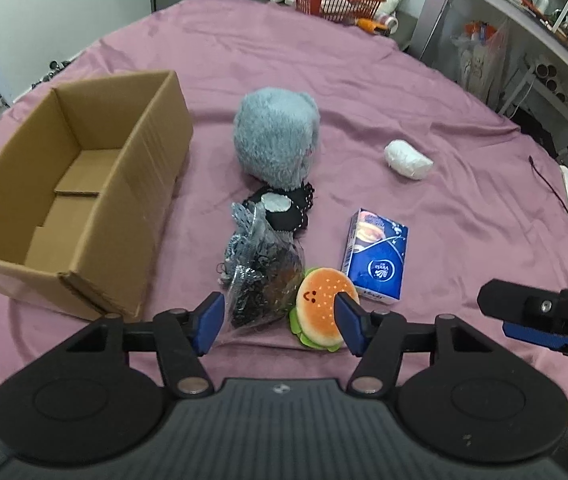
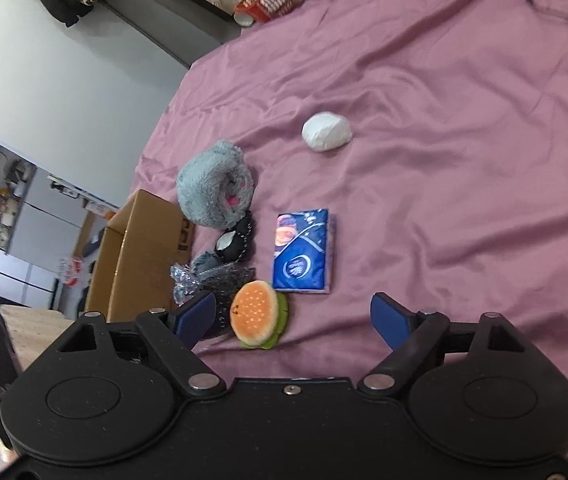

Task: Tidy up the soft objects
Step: 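Grasp the burger plush with the left gripper while the right gripper grasps the blue tissue pack, then carry the burger plush and tissue pack into the cardboard box with both grippers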

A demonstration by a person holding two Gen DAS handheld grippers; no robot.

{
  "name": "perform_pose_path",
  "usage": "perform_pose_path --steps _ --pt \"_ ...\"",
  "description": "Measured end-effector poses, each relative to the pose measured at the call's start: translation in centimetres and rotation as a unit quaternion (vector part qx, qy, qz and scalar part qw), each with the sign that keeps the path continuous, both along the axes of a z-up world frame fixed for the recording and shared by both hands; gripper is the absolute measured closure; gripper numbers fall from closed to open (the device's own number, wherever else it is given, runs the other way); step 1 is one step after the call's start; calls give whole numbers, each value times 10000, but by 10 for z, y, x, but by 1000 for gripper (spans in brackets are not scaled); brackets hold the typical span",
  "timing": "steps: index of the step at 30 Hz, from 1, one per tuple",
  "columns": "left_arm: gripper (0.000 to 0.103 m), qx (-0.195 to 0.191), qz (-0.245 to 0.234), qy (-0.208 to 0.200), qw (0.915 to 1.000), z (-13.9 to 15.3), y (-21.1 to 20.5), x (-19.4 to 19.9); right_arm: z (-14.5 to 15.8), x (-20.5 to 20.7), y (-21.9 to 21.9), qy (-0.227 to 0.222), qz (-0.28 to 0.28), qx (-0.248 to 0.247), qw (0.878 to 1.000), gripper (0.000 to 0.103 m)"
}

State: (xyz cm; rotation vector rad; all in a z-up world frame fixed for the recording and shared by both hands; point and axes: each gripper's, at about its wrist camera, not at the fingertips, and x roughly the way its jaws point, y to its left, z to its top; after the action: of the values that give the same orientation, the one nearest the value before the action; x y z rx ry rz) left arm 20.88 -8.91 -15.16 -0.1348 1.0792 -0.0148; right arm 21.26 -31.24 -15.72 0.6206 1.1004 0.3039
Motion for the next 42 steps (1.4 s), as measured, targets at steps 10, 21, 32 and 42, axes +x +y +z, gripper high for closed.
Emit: perform_pose_path --steps 10,21,32,42 --pt "43 -612 67 101 9981 -23 -9 6 -28 24 -5 313 -340 129 9988 20" --pt "49 -788 275 146 9964 -55 -18 13 -49 46 9 509 -248 -45 9984 30" --pt "66 -1177 713 177 9903 -65 -6 17 -70 60 24 574 -85 -119 9982 31" --pt "67 -1169 699 129 9906 -61 -1 8 -79 62 26 464 -155 -22 9988 64"
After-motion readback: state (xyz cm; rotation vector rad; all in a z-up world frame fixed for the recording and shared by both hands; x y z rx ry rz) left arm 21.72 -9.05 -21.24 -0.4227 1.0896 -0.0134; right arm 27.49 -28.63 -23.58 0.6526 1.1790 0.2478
